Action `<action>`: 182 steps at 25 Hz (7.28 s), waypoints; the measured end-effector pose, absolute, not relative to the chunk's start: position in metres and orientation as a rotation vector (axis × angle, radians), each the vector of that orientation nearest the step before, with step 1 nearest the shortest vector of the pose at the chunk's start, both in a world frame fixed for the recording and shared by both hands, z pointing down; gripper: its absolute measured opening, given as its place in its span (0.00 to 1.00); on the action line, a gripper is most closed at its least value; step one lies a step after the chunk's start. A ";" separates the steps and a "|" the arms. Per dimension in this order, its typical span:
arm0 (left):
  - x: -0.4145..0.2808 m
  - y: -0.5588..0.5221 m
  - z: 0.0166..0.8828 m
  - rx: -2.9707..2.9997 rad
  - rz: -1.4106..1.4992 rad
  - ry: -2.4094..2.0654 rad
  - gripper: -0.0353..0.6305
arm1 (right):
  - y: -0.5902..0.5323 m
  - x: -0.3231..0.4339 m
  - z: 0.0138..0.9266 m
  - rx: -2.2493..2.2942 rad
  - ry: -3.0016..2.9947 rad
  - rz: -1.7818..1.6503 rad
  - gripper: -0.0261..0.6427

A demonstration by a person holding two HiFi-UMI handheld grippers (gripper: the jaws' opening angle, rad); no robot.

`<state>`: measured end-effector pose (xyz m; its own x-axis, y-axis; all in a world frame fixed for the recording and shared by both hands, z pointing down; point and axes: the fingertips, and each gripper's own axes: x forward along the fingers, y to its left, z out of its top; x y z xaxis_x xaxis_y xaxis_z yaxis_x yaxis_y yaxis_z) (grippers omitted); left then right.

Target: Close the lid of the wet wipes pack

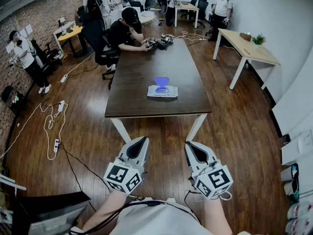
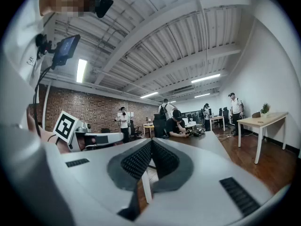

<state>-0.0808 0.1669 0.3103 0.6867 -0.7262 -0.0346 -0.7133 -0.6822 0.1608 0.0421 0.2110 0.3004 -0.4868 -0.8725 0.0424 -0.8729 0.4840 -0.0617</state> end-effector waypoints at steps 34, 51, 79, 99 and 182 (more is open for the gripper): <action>-0.150 0.152 0.332 2.763 -0.143 -1.094 0.06 | 0.202 -0.030 0.319 1.624 -2.624 0.137 0.05; -0.179 0.092 0.365 2.696 -0.089 -1.183 0.06 | 0.123 -0.043 0.345 1.537 -2.659 0.203 0.05; 0.000 -0.267 0.419 2.531 0.101 -1.243 0.06 | -0.295 0.089 0.414 1.091 -2.705 0.320 0.05; 0.021 -0.304 0.548 2.397 0.250 -1.044 0.06 | -0.389 0.097 0.510 1.068 -2.654 0.366 0.13; 0.010 -0.259 0.579 2.305 0.190 -1.110 0.06 | -0.310 0.034 0.623 0.568 -2.409 0.367 0.32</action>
